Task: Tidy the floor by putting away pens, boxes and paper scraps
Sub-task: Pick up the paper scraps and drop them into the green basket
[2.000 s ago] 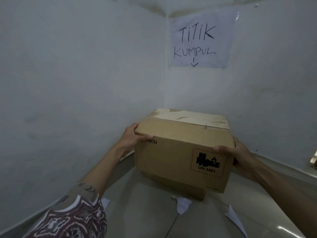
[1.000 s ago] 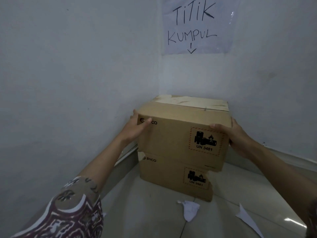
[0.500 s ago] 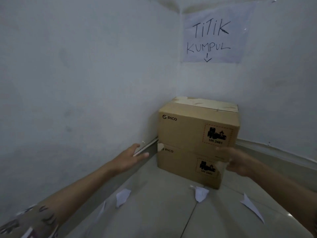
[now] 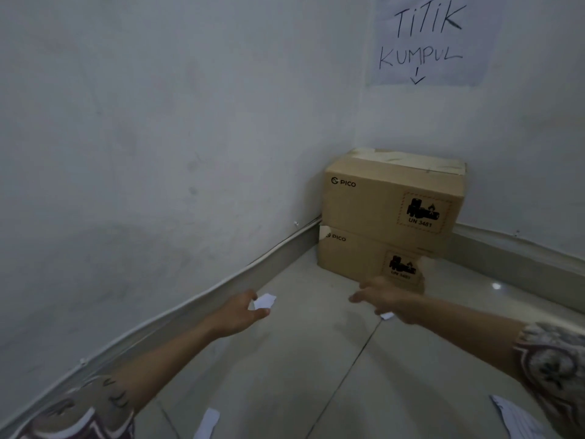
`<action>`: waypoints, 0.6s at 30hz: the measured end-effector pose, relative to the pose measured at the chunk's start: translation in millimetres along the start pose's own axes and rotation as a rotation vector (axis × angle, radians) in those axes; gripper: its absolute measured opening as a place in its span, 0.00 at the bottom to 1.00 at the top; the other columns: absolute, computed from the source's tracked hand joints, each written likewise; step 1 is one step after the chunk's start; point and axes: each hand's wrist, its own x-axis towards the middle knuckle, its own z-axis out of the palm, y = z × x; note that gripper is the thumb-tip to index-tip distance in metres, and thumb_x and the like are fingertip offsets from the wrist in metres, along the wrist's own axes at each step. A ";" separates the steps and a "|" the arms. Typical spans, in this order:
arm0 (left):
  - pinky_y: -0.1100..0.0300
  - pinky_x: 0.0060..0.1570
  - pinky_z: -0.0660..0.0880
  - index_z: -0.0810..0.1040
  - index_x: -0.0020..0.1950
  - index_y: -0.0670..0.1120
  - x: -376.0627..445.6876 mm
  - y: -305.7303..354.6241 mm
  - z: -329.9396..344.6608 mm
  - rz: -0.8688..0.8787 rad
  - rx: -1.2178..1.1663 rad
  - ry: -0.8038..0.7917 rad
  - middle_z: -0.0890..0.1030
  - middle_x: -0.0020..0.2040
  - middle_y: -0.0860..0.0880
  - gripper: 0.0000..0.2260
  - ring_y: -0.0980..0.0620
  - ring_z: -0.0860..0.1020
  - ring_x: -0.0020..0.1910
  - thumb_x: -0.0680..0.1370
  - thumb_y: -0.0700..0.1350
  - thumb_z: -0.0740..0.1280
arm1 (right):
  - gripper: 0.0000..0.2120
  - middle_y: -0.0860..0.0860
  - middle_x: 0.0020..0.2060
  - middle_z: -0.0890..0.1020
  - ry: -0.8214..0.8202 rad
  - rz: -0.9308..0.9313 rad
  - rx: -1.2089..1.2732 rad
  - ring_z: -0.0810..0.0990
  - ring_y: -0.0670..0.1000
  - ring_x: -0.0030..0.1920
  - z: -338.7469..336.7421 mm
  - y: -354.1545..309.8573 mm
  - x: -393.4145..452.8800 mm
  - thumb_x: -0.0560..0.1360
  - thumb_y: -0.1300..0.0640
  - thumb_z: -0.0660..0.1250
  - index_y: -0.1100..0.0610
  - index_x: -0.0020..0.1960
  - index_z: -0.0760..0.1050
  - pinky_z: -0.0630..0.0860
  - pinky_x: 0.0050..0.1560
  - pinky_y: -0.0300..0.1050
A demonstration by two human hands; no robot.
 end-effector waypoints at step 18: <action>0.61 0.51 0.67 0.75 0.57 0.43 87.0 -24.8 76.6 -0.068 -0.229 0.061 0.77 0.60 0.44 0.12 0.48 0.75 0.58 0.77 0.49 0.64 | 0.12 0.59 0.53 0.79 0.458 0.063 0.091 0.76 0.58 0.55 -22.8 140.2 95.9 0.76 0.59 0.65 0.65 0.56 0.77 0.67 0.46 0.41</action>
